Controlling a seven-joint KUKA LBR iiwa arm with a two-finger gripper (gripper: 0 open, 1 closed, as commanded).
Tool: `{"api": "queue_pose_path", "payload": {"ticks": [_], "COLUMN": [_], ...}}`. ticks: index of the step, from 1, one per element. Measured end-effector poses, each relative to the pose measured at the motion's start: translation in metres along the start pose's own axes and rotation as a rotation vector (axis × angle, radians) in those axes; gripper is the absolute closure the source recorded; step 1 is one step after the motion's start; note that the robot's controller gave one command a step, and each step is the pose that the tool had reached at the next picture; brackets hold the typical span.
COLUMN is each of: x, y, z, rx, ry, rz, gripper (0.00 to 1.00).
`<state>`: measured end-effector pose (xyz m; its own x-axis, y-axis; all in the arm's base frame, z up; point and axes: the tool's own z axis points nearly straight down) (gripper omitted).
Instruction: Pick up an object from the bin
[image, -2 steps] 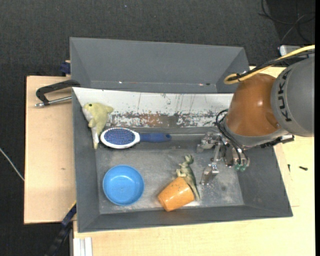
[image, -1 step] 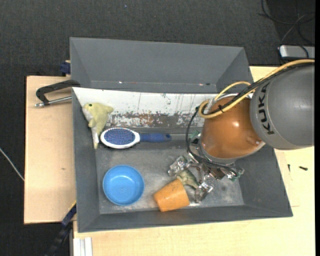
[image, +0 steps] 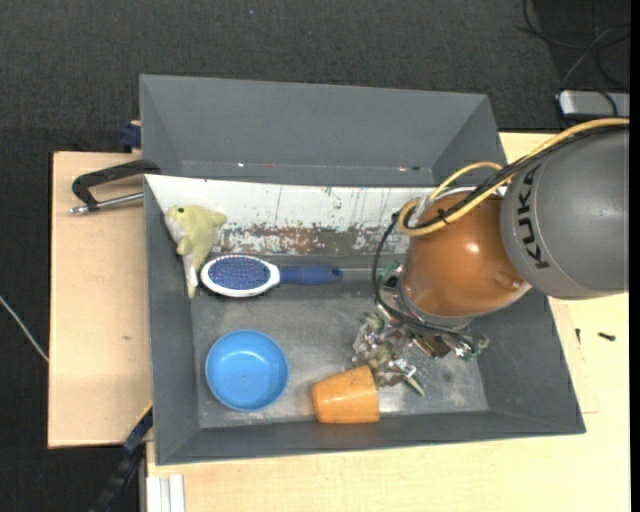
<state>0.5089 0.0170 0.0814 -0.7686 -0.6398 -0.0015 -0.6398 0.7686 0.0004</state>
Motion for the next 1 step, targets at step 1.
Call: {"api": "queue_pose_path", "payload": {"ticks": [1], "x": [0.01], "y": [-0.0087], "z": [-0.1749], "rx": [0.009], "ry": [-0.009], "rz": [-0.165], "gripper": [1.0]}}
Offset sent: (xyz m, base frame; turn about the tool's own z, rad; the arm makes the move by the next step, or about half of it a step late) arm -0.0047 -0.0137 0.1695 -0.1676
